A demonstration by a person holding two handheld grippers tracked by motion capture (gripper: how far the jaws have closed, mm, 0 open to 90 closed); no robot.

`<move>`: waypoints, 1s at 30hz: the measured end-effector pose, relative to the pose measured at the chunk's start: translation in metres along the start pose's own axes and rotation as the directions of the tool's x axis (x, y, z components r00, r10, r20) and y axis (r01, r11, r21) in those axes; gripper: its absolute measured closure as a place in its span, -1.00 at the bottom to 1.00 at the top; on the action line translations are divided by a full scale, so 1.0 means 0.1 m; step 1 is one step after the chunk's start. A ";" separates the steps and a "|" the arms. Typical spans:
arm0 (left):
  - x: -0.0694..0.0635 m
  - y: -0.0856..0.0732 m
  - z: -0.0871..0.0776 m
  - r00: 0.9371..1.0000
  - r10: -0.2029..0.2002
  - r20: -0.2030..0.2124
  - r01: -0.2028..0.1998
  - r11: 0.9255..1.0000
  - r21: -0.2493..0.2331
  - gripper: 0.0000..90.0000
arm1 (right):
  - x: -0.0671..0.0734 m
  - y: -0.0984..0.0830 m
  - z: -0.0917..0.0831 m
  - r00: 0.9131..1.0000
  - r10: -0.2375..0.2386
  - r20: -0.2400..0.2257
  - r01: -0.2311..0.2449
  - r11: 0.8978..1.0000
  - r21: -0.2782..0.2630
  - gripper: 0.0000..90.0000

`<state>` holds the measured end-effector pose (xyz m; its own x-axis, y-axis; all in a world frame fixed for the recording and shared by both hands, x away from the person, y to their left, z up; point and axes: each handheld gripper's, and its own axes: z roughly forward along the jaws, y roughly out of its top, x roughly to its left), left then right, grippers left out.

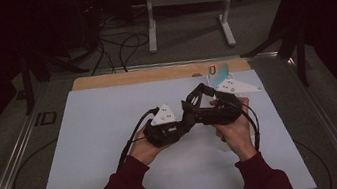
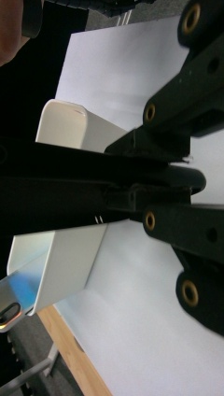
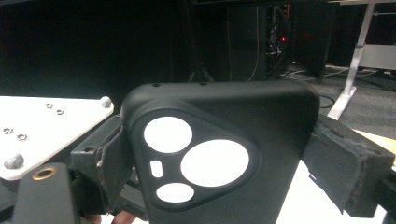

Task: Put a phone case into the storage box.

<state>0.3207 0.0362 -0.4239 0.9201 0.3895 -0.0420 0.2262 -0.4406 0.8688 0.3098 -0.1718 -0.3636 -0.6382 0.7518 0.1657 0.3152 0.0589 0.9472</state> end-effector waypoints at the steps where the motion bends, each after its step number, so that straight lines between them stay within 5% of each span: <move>1: 0.00 0.00 -0.01 1.000 0.002 -0.001 -0.002 1.000 -0.005 0.59 | -0.01 0.00 0.00 1.000 0.001 0.002 -0.001 1.000 -0.002 -0.67; 7: 0.05 0.01 -0.07 1.000 -0.017 -0.019 0.017 1.000 -0.003 0.17 | -0.05 0.00 -0.01 1.000 0.007 0.023 -0.007 1.000 -0.005 -0.67; 11: 0.07 0.01 -0.13 0.998 -0.020 -0.066 0.019 1.000 -0.010 -0.12 | -0.07 0.00 -0.01 0.999 0.005 0.034 -0.005 1.000 -0.005 -0.67; 16: 0.09 0.00 -0.21 0.988 -0.022 -0.153 0.020 1.000 -0.014 -0.59 | -0.10 0.01 0.00 0.999 0.003 0.049 -0.003 1.000 -0.001 -0.67; 20: 0.12 -0.02 -0.27 0.983 -0.034 -0.181 0.033 0.999 -0.009 -0.85 | -0.13 0.02 0.00 0.999 0.002 0.055 -0.002 1.000 0.004 -0.67; 30: 0.20 -0.10 -0.41 0.975 -0.063 -0.215 0.060 0.998 -0.020 -1.00 | -0.21 0.06 -0.01 0.998 0.006 0.069 -0.005 1.000 -0.001 -0.66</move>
<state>0.3237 0.0810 -0.4131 0.8139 0.5809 0.0105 0.2742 -0.3999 0.8746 0.3248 -0.1879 -0.3616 -0.5868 0.7954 0.1517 0.3182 0.0543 0.9465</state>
